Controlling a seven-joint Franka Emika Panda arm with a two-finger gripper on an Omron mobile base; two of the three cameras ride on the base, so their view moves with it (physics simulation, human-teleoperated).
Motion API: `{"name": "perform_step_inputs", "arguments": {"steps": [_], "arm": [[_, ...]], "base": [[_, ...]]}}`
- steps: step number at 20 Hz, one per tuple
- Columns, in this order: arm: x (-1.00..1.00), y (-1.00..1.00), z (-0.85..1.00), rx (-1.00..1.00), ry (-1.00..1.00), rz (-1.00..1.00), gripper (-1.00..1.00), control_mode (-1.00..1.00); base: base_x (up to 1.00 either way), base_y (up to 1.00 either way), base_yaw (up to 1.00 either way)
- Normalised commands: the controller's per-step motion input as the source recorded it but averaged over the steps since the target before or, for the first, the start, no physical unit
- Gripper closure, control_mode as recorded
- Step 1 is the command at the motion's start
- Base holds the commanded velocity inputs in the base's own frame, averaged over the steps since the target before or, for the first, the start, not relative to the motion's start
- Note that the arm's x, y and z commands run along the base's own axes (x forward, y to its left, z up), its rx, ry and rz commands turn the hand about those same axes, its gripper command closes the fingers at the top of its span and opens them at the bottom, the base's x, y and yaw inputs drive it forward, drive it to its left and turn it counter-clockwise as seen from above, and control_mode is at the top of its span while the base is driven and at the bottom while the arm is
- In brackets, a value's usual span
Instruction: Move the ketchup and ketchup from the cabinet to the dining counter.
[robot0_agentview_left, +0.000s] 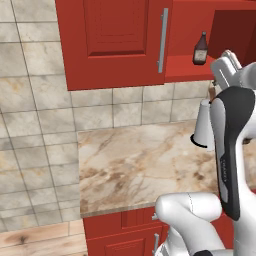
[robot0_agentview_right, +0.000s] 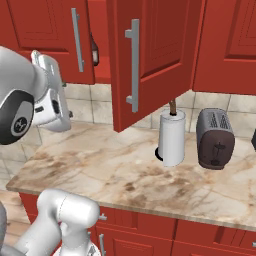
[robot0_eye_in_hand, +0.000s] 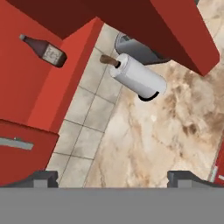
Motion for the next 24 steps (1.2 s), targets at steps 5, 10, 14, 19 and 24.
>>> {"name": "perform_step_inputs", "arguments": {"steps": [5, 10, 14, 19, 24], "arm": [[0.49, -0.14, -0.11, 0.17, -0.13, -0.29, -1.00, -1.00], [0.42, -0.14, -0.05, 0.07, -0.12, -0.41, -1.00, -1.00], [0.33, -0.16, 0.00, 0.09, -0.05, -0.47, -1.00, -1.00], [0.18, -0.37, 0.00, 0.11, -0.06, -0.36, -1.00, -1.00], [0.06, -0.41, 0.00, 0.08, -0.03, -0.35, -1.00, -1.00]], "base": [[0.00, 0.00, 0.00], [0.00, 0.00, 0.00], [0.00, 0.00, 0.00], [0.00, 0.00, 0.00], [0.00, 0.00, 0.00]]}}
